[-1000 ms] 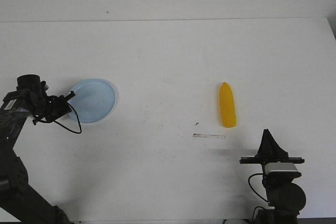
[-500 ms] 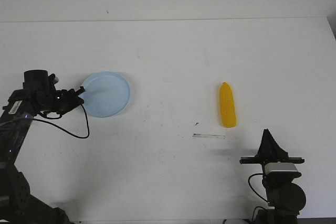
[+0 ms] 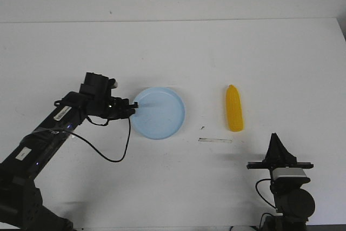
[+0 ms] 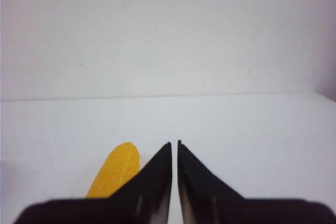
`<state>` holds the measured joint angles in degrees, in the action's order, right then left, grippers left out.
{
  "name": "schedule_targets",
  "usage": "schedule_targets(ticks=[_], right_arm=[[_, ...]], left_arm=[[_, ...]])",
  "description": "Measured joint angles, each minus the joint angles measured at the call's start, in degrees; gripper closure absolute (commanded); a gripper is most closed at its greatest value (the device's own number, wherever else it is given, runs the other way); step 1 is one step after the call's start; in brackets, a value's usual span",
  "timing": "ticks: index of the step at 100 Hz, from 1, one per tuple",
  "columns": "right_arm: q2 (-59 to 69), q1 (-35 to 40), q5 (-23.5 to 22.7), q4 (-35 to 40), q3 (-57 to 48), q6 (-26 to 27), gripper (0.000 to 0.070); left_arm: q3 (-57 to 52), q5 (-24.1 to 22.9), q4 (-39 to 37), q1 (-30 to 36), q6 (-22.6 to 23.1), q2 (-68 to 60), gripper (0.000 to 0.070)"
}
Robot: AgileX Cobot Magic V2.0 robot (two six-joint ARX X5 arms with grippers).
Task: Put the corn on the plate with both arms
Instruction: 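Push the light blue plate with the left gripper toward the yellow corn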
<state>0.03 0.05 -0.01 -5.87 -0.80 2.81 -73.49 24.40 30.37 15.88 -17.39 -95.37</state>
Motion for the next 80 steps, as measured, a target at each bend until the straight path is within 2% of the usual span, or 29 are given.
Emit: schedule_targets(ticks=[21, 43, 53, 63, 76, 80], right_arm=[[0.0, 0.0, 0.0, 0.0, 0.0, 0.0, 0.0683], [0.0, 0.0, 0.0, 0.0, 0.0, 0.0, 0.0683], [0.0, 0.0, 0.0, 0.0, 0.0, 0.0, 0.0683], [0.0, 0.0, 0.0, 0.0, 0.0, 0.0, 0.0683], [0.0, 0.0, 0.0, 0.0, 0.0, 0.0, 0.0683], [0.0, 0.0, 0.0, 0.0, 0.0, 0.0, 0.0683]], left_arm=[[0.0, 0.0, -2.2, 5.8, -2.8, -4.7, 0.0699], [0.0, 0.0, -3.4, 7.3, -6.4, -6.9, 0.0695], [0.0, -1.6, -3.3, 7.2, -7.3, -7.2, 0.0647], [0.0, -5.0, -2.9, 7.1, -7.7, -7.2, 0.0646], [0.0, -5.4, -2.8, 6.8, -7.9, -7.2, 0.0642], [0.0, -5.4, -2.6, 6.7, -7.9, -7.2, 0.0588]])
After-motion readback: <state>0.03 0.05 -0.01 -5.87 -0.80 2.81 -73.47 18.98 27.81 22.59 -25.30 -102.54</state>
